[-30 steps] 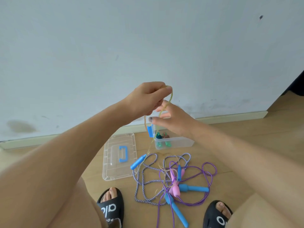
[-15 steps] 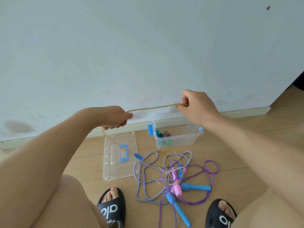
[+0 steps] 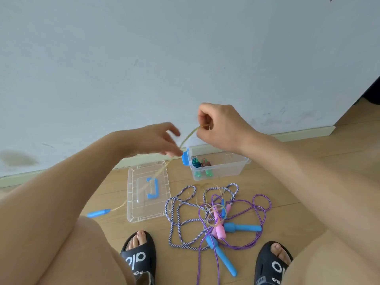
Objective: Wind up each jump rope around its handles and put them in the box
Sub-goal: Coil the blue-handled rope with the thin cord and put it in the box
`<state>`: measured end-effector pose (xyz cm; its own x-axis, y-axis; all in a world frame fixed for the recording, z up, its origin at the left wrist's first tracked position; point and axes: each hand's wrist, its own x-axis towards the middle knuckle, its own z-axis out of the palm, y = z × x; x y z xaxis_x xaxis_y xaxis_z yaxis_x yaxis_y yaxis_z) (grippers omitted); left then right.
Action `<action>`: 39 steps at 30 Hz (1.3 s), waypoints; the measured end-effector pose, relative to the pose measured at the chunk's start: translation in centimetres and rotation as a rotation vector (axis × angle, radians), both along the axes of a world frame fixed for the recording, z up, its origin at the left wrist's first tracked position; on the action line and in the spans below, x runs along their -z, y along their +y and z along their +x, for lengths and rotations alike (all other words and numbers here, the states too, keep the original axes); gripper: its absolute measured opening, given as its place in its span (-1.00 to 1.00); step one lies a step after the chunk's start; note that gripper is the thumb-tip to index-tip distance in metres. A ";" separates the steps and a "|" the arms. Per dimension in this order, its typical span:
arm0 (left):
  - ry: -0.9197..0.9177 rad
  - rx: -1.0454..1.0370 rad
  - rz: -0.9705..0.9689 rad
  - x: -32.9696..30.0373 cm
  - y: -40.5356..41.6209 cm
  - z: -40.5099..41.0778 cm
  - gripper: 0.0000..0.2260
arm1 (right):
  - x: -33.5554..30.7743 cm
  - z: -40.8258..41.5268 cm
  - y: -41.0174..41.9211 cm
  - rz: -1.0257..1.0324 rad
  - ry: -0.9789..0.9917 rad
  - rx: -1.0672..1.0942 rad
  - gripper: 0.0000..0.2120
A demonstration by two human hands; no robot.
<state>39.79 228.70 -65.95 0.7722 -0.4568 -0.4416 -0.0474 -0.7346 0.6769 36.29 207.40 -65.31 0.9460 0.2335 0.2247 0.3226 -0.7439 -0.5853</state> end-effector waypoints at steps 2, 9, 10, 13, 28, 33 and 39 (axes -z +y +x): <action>0.023 -0.033 -0.239 -0.9 -1.0 -0.2 -0.67 | -0.1 -0.6 0.7 -0.028 -0.003 -0.111 -0.87; 0.106 0.117 -0.121 -1.7 -1.4 -1.0 -0.78 | 0.4 0.0 -1.1 -0.034 0.000 -0.003 -0.73; 0.070 0.118 -0.065 -1.6 -0.9 -0.9 -0.76 | 0.6 0.3 -1.8 -0.071 0.030 0.036 -0.76; -0.060 0.107 0.182 -1.3 0.7 0.0 -0.77 | 1.2 1.4 -4.0 -0.077 0.102 0.232 -0.90; 0.042 0.028 -0.124 -1.8 -4.4 -1.9 -0.62 | -1.4 0.5 0.3 0.319 -0.117 0.325 -0.92; 0.129 0.097 0.216 -0.2 -2.7 -2.0 -0.75 | -2.4 0.8 -0.9 0.667 -0.004 0.446 -0.80; 0.020 0.128 -0.319 -1.6 -5.5 -3.0 -0.42 | -3.0 -0.8 2.7 0.621 0.087 0.188 -0.78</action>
